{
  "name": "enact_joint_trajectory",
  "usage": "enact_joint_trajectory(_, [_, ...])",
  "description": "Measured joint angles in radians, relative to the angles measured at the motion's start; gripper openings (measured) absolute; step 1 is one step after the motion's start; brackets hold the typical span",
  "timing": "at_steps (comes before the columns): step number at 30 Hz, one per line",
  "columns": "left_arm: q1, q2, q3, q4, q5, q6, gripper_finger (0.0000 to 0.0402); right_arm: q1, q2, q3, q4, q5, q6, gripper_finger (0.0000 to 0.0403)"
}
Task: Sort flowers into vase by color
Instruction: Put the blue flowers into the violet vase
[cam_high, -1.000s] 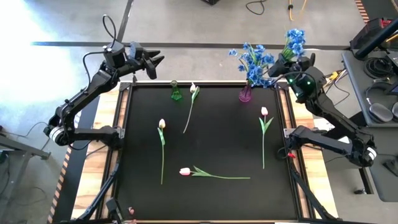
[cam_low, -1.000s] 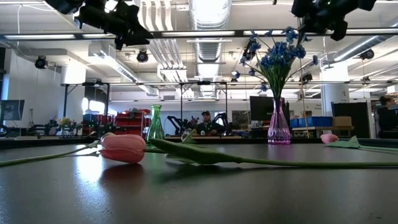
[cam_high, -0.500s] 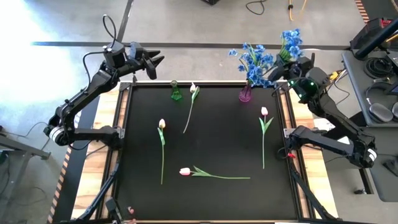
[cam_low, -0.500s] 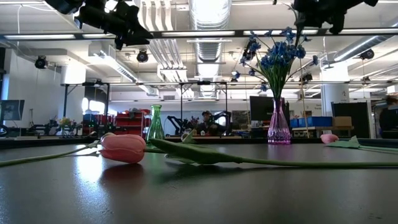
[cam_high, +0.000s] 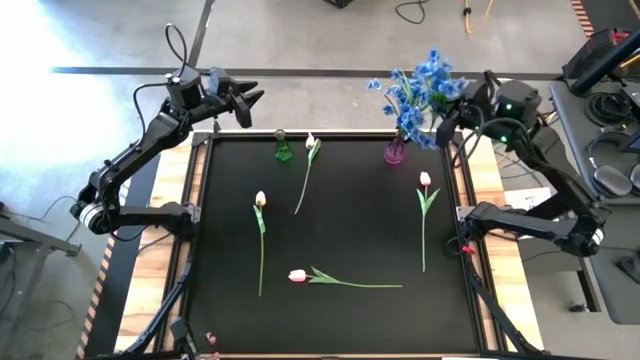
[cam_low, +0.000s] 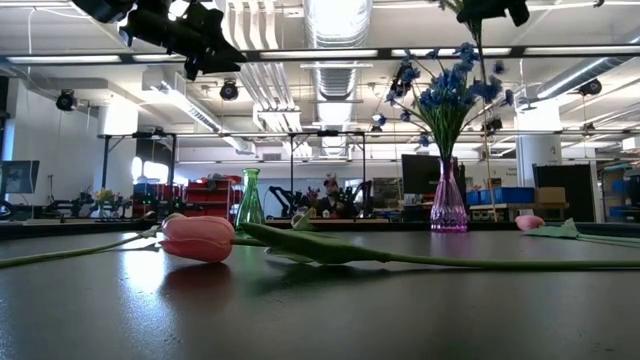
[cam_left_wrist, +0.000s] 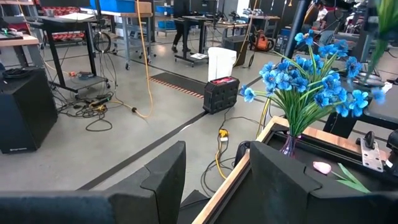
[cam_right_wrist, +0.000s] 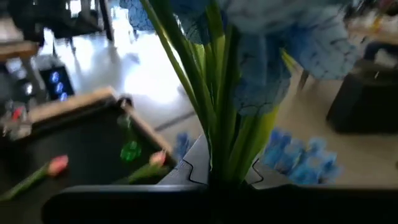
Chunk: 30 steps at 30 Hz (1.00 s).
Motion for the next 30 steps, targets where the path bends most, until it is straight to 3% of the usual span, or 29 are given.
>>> enact_joint_trajectory(6, [0.0, 0.0, 0.0, 0.0, 0.0, -0.02, 0.0164, 0.091, -0.086, -0.194, 0.155, 0.092, 0.046, 0.001])
enact_joint_trajectory(12, [0.0, 0.0, 0.0, 0.001, 0.0, -0.037, 0.0164, 0.172, -0.261, -0.37, 0.308, 0.376, 0.058, 0.0011])
enact_joint_trajectory(17, [0.0, 0.0, 0.0, 0.001, 0.0, -0.041, 0.0164, 0.234, -0.348, -0.536, 0.502, 0.521, 0.077, 0.0011])
enact_joint_trajectory(24, [0.0, 0.0, 0.0, 0.001, 0.0, -0.045, 0.0164, 0.286, -0.334, -0.749, 0.858, 0.635, 0.076, 0.0012])
enact_joint_trajectory(30, [0.0, 0.0, 0.0, 0.002, 0.0, -0.044, 0.0164, 0.287, -0.283, -0.836, 1.02, 0.671, 0.091, 0.0012])
